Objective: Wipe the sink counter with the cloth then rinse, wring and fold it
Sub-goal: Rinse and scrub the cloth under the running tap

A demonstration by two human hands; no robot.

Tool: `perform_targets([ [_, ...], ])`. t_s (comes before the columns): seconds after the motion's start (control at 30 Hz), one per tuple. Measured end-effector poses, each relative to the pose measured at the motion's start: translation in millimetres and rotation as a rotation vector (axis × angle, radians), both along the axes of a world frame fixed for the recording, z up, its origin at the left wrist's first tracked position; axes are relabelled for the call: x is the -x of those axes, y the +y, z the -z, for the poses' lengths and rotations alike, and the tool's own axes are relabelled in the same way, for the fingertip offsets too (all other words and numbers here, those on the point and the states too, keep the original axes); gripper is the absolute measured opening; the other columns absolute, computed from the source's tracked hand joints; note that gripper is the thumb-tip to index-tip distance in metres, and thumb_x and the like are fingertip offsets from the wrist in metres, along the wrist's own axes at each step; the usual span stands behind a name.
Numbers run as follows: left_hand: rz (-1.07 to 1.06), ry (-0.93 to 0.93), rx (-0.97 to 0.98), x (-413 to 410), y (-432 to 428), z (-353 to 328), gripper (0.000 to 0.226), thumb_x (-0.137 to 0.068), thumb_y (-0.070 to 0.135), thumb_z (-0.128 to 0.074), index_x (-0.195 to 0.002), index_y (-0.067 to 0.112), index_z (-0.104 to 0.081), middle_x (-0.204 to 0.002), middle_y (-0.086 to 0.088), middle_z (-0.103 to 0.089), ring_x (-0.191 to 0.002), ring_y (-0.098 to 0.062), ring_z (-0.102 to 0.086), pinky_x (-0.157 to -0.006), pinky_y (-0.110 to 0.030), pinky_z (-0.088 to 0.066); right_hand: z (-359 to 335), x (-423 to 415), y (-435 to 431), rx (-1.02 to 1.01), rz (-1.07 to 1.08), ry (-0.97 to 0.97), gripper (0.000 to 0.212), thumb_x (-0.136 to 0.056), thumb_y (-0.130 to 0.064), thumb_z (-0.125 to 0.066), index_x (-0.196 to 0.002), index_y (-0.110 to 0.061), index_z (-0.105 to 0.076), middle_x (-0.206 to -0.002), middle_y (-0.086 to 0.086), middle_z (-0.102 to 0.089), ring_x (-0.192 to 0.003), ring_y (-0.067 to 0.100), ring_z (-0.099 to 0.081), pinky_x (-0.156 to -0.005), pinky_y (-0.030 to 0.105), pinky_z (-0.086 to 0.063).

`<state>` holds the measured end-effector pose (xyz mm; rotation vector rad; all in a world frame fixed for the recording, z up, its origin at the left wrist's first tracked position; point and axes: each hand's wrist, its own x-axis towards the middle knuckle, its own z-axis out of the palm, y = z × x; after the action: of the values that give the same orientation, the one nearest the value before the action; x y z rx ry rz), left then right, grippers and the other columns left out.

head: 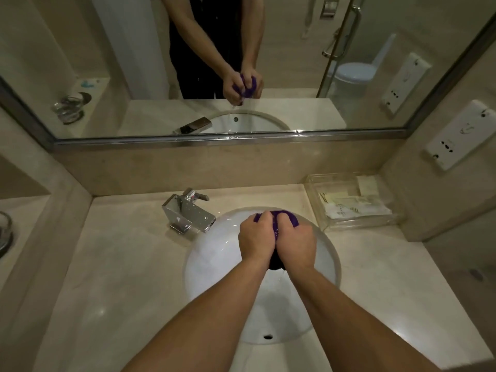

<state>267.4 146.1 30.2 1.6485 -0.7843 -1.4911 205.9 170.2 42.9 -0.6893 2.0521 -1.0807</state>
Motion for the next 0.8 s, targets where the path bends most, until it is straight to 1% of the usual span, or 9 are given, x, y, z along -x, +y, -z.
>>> perform_targets([
  [0.07,0.026,0.029,-0.011,6,0,2,0.019,-0.075,0.036,-0.056,-0.066,0.023,-0.066,-0.068,0.004,-0.069,-0.073,-0.022,-0.066,-0.072,-0.038,-0.058,6,10,-7,-0.012,-0.045,-0.026,0.032,-0.088,-0.033,-0.057,-0.061,-0.018,-0.065,-0.06,0.001,-0.065,-0.063,0.021,-0.064,-0.059,0.035,-0.052],
  [0.13,0.073,0.132,-0.016,4,2,3,0.024,-0.087,0.05,-0.06,-0.09,0.03,-0.071,-0.091,0.002,-0.077,-0.089,-0.023,-0.073,-0.082,-0.046,-0.061,12,24,-12,-0.009,-0.059,-0.106,0.033,-0.087,-0.038,-0.057,-0.073,-0.012,-0.071,-0.068,0.006,-0.07,-0.07,0.026,-0.069,-0.064,0.04,-0.057],
  [0.23,0.014,0.259,-0.128,-8,5,1,0.048,-0.093,0.068,-0.047,-0.113,0.029,-0.068,-0.11,-0.002,-0.076,-0.099,-0.023,-0.073,-0.077,-0.039,-0.06,11,41,-17,0.051,-0.06,-0.427,0.033,-0.091,-0.037,-0.059,-0.086,-0.007,-0.07,-0.076,0.009,-0.068,-0.075,0.029,-0.067,-0.066,0.039,-0.054],
  [0.33,-0.029,0.498,-0.329,-8,19,1,0.06,-0.085,0.072,-0.057,-0.116,0.023,-0.074,-0.112,-0.007,-0.077,-0.109,-0.031,-0.069,-0.099,-0.052,-0.053,11,44,-14,-0.013,-0.199,-0.666,0.036,-0.089,-0.045,-0.059,-0.105,-0.017,-0.074,-0.098,0.011,-0.078,-0.092,0.033,-0.074,-0.078,0.045,-0.061],
  [0.4,-0.128,0.681,-0.314,-2,29,-5,0.055,-0.084,0.064,-0.064,-0.115,0.02,-0.076,-0.116,-0.013,-0.075,-0.114,-0.039,-0.066,-0.103,-0.062,-0.046,12,44,-11,-0.036,-0.29,-0.539,0.026,-0.092,-0.044,-0.06,-0.105,-0.025,-0.073,-0.102,0.008,-0.077,-0.096,0.031,-0.073,-0.089,0.051,-0.06],
  [0.5,-0.225,0.612,-0.202,0,34,-11,0.037,-0.087,0.051,-0.066,-0.107,0.022,-0.078,-0.112,-0.011,-0.076,-0.106,-0.035,-0.068,-0.097,-0.056,-0.051,5,51,-15,0.092,-0.469,-0.185,0.034,-0.094,-0.045,-0.06,-0.128,-0.04,-0.058,-0.119,-0.006,-0.067,-0.104,0.018,-0.067,-0.096,0.047,-0.056],
  [0.6,-0.233,0.378,-0.112,2,29,-17,0.024,-0.092,0.04,-0.064,-0.114,0.032,-0.07,-0.113,-0.001,-0.076,-0.106,-0.027,-0.071,-0.082,-0.039,-0.056,-7,49,-16,0.102,-0.598,-0.42,0.046,-0.09,-0.059,-0.057,-0.133,-0.042,-0.061,-0.129,-0.014,-0.065,-0.116,0.011,-0.064,-0.103,0.042,-0.053],
  [0.7,-0.235,0.314,-0.062,11,27,-31,0.043,-0.087,0.06,-0.058,-0.11,0.028,-0.074,-0.106,0.002,-0.077,-0.1,-0.023,-0.073,-0.074,-0.033,-0.055,-17,36,-13,0.117,-0.677,-0.276,0.05,-0.079,-0.076,-0.056,-0.109,-0.039,-0.07,-0.105,-0.011,-0.074,-0.097,0.013,-0.071,-0.077,0.039,-0.061],
  [0.8,-0.282,0.264,0.022,17,24,-40,0.058,-0.08,0.074,-0.057,-0.093,0.021,-0.075,-0.092,0.0,-0.077,-0.086,-0.021,-0.074,-0.076,-0.041,-0.059,-20,21,-9,0.252,-0.556,-0.07,0.037,-0.094,-0.063,-0.049,-0.087,-0.032,-0.067,-0.087,-0.006,-0.071,-0.081,0.01,-0.067,-0.066,0.031,-0.052],
])
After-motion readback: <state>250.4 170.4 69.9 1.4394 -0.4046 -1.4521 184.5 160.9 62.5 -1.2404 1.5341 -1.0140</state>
